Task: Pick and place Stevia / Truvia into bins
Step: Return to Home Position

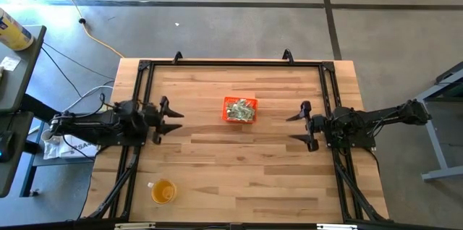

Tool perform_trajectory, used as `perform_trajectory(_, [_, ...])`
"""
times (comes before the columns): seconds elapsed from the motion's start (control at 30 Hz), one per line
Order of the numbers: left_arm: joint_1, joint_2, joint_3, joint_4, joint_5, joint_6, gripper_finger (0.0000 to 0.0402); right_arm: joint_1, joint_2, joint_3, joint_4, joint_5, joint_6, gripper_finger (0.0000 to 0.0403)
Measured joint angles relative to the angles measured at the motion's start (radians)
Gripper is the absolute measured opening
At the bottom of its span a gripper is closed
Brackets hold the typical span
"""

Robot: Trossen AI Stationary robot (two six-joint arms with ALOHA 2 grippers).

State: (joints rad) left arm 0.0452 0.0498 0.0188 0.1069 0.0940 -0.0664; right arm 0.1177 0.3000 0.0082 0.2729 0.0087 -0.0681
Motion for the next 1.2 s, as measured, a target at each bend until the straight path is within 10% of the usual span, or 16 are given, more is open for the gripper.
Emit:
perform_trajectory(0.4, [0.0, 0.037, -0.005, -0.084, -0.027, 0.063, 0.0216, 0.0, 0.0, 0.0, -0.066, 0.067, -0.038, 0.0279])
perform_trajectory(1.2, [0.0, 0.04, -0.008, -0.087, -0.026, 0.055, 0.0216, -0.06, -0.041, 0.0, -0.142, -0.245, -0.019, 0.0279])
